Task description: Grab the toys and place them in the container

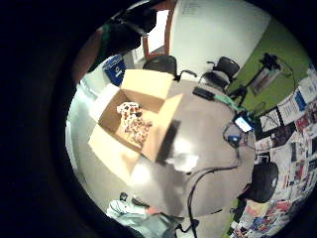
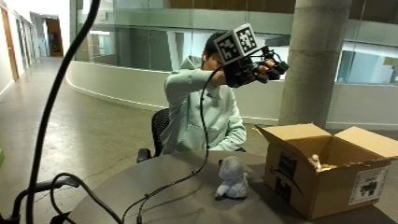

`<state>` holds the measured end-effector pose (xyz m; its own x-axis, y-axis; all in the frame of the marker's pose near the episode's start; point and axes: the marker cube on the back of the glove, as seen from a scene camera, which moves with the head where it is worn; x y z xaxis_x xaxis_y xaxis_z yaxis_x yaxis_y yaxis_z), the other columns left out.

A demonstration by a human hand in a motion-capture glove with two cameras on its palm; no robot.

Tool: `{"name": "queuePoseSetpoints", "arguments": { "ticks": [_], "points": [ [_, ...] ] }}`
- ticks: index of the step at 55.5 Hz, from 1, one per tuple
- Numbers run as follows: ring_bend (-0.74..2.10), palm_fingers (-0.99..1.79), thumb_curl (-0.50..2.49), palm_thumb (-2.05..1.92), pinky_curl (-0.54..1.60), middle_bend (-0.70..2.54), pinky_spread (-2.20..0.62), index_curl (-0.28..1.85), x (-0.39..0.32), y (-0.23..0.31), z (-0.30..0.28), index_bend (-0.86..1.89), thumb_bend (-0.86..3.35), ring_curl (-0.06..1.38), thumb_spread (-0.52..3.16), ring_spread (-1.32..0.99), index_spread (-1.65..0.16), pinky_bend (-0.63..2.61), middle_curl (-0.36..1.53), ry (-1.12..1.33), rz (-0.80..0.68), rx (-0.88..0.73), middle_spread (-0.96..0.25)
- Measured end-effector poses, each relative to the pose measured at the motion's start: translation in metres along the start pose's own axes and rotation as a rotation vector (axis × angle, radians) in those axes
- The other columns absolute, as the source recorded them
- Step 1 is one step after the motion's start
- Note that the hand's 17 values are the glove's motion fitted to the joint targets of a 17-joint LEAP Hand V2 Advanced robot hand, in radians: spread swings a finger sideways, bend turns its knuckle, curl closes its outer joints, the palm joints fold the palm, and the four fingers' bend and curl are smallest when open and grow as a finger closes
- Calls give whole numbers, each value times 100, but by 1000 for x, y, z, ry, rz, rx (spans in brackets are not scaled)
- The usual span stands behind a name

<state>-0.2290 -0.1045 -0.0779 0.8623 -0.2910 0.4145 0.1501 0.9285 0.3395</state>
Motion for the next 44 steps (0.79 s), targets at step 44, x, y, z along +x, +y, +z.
{"name": "queuePoseSetpoints", "arguments": {
  "ticks": [44],
  "points": [
    [58, 16, 37, 34, 40, 15, 1, 49, 157, 110, 208, 19, 10, 26, 151, -9, -28, 91, 45, 171, 59, -422, -6]
  ]
}}
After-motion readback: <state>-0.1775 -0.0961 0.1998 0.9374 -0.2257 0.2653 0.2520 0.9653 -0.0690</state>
